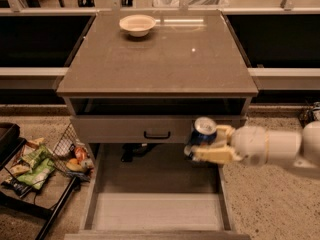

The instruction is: Pick pepsi can from middle drawer and place on counter

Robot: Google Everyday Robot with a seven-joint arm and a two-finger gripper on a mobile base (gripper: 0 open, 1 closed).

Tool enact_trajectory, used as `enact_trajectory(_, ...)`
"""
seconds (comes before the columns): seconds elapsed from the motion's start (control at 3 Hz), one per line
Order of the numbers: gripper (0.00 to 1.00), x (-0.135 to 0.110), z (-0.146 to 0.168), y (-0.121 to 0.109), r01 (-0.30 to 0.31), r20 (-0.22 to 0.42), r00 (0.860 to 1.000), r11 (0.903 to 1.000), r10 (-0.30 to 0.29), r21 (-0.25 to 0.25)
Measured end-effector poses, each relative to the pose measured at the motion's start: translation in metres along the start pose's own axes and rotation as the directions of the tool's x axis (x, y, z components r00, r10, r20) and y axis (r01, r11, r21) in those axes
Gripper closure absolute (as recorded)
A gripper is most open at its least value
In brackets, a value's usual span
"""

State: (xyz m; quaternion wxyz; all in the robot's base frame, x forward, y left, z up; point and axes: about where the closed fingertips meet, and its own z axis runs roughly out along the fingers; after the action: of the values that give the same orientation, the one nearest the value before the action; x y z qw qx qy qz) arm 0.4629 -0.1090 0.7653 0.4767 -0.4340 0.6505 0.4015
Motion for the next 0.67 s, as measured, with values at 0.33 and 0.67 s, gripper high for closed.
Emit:
enact_trajectory(0.33,1.0,-0.105,-0.027,-0.035,0.061,-0.016,0.998,0.9936,-0.06,0.095)
enact_trajectory(0.67,1.0,-0.178,-0.012,-0.071,0.09,-0.018,0.996,0.9833,-0.088,0.158)
